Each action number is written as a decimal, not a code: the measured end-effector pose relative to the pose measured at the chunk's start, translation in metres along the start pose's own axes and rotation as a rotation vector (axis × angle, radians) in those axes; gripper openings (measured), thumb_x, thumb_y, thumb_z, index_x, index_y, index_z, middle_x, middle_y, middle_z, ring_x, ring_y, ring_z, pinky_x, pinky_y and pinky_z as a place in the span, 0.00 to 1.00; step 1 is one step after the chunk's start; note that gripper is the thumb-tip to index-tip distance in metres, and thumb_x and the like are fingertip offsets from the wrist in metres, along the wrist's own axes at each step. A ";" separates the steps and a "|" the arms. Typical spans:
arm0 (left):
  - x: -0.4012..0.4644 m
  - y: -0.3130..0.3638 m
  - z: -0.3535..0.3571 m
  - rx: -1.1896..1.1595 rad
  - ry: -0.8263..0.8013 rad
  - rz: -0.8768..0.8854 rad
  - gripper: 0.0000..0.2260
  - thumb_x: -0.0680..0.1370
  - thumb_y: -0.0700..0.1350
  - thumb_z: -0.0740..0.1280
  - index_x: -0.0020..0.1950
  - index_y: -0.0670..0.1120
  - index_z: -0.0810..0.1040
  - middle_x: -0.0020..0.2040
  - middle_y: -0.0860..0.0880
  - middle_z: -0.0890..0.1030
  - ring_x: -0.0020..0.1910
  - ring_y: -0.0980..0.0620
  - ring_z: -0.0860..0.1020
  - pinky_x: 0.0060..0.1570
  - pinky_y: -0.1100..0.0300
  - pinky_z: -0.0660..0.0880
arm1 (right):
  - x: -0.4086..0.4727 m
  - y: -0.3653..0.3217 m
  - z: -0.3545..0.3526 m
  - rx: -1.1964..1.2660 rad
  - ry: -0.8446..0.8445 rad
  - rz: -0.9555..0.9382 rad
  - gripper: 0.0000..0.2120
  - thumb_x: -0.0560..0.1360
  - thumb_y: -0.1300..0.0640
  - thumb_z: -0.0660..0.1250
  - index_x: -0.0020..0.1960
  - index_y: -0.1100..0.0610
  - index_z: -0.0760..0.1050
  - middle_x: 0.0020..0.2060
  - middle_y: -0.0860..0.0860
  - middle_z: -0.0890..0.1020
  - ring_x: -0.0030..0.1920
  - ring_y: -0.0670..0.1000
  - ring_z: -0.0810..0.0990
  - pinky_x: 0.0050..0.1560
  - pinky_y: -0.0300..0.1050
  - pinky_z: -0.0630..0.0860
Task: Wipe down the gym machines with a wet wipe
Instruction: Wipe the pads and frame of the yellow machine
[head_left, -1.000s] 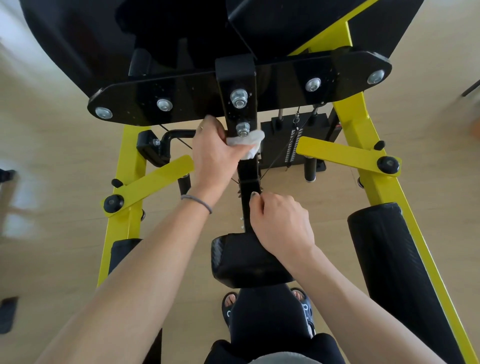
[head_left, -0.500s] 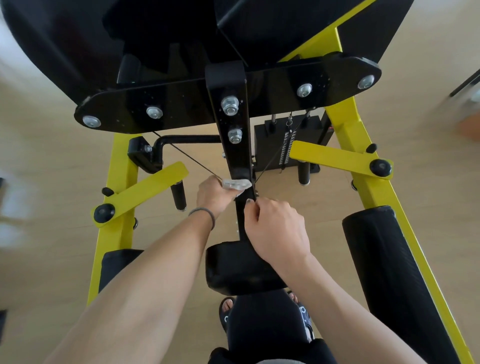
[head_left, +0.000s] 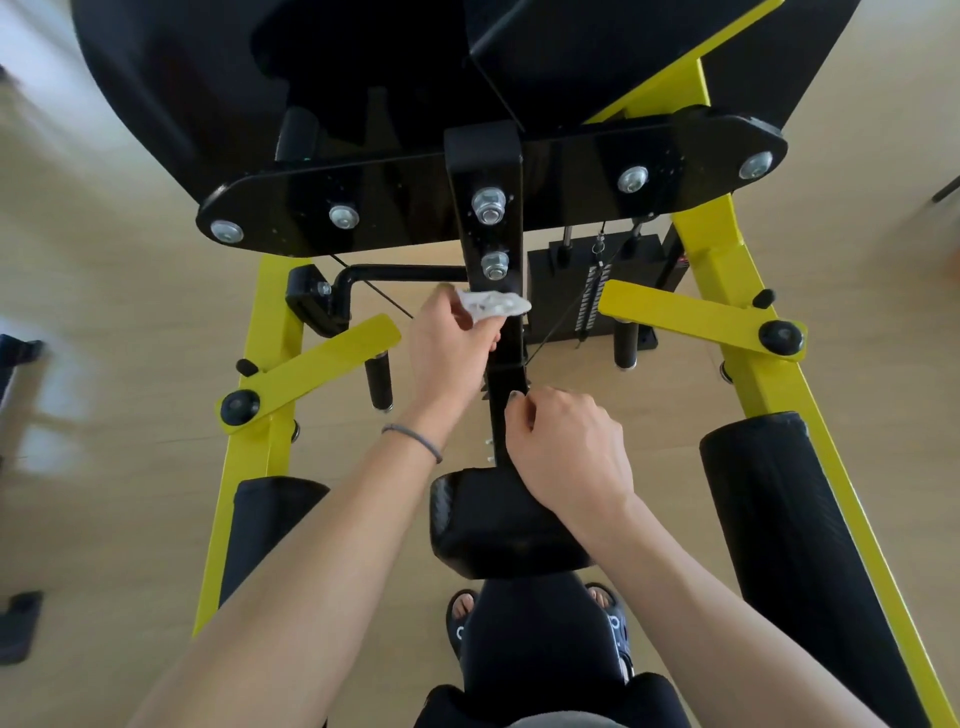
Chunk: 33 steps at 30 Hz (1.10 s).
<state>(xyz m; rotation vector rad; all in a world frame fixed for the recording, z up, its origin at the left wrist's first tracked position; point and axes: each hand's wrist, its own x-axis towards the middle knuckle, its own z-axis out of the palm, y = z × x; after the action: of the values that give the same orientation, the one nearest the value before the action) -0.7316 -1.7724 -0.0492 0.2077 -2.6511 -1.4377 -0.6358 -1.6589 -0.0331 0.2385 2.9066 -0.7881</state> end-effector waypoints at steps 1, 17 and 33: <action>0.002 0.008 -0.004 -0.012 0.044 0.045 0.07 0.71 0.45 0.73 0.43 0.48 0.75 0.37 0.52 0.82 0.36 0.55 0.81 0.34 0.65 0.73 | 0.000 0.000 0.000 0.006 -0.002 0.000 0.20 0.84 0.48 0.54 0.38 0.55 0.73 0.31 0.47 0.75 0.32 0.49 0.74 0.36 0.48 0.76; 0.010 0.022 -0.027 0.082 0.080 0.282 0.12 0.72 0.42 0.75 0.43 0.48 0.72 0.39 0.54 0.77 0.36 0.59 0.74 0.36 0.73 0.69 | -0.001 0.001 0.002 0.011 0.020 -0.005 0.19 0.83 0.49 0.54 0.38 0.55 0.74 0.31 0.47 0.75 0.31 0.47 0.72 0.34 0.46 0.73; 0.019 0.056 -0.037 -0.080 0.135 0.335 0.19 0.71 0.46 0.77 0.38 0.49 0.65 0.34 0.55 0.68 0.33 0.57 0.67 0.33 0.67 0.65 | 0.000 0.001 0.004 -0.004 0.010 -0.006 0.19 0.83 0.48 0.54 0.40 0.55 0.74 0.33 0.48 0.75 0.32 0.49 0.74 0.36 0.48 0.77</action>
<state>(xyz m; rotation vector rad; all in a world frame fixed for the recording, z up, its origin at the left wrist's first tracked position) -0.7476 -1.7760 0.0188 -0.1372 -2.3751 -1.3622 -0.6353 -1.6602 -0.0368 0.2336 2.9196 -0.7838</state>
